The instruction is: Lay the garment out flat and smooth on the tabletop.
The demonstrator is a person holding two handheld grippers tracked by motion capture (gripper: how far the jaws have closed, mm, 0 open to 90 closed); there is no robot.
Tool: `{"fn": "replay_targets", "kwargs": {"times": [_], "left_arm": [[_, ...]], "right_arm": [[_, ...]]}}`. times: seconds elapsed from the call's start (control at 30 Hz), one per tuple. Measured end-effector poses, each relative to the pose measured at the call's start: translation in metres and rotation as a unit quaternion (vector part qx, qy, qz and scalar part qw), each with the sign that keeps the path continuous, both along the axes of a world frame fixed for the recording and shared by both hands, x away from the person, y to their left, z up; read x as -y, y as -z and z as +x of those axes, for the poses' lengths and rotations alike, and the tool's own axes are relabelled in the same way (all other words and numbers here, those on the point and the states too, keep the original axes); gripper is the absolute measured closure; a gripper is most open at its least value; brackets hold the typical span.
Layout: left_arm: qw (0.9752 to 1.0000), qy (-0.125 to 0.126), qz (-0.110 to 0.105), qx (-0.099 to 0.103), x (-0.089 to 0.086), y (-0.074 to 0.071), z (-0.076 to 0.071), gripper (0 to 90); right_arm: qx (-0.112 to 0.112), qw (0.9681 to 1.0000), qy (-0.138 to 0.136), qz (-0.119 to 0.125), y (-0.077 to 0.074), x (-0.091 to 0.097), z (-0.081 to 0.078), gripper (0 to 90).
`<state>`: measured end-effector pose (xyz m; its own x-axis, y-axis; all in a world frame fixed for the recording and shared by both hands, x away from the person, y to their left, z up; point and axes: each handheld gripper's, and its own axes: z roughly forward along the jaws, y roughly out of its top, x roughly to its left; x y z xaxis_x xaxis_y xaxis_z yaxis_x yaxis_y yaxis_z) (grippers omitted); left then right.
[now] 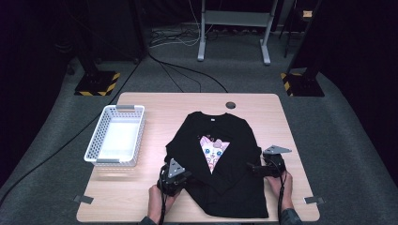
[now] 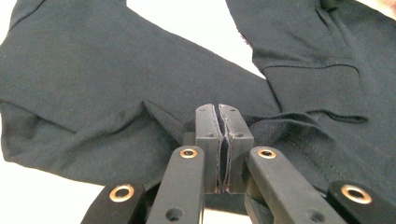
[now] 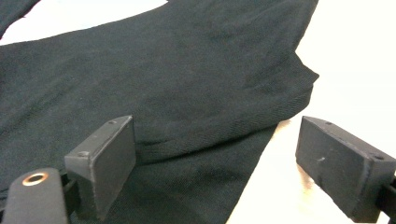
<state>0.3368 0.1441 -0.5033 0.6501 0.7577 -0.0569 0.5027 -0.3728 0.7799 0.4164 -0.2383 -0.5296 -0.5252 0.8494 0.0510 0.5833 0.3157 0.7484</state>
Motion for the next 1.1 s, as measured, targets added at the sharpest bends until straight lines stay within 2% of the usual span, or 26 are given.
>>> {"fn": "replay_targets", "kwargs": {"times": [0.47, 0.77, 0.97, 1.1], "left_arm": [[1.0, 0.0, 0.001, 0.001, -0.018, 0.0, -0.018, 87.3], [1.0, -0.002, -0.001, -0.002, -0.039, 0.006, -0.033, 87.3], [0.9998, -0.007, -0.004, -0.018, -0.055, 0.011, -0.044, 86.5], [0.9994, -0.011, 0.004, -0.034, -0.069, 0.012, -0.054, 77.2]], "right_arm": [[0.0, 1.0, 0.0, 0.0, 0.0, 0.0, 0.0, 11.3], [0.0, 1.0, 0.0, -0.001, 0.0, 0.0, 0.0, 11.3], [0.001, 1.0, 0.0, -0.003, 0.0, 0.0, 0.0, 11.3], [0.001, 1.0, 0.0, -0.004, 0.0, -0.001, 0.0, 11.3]]}}
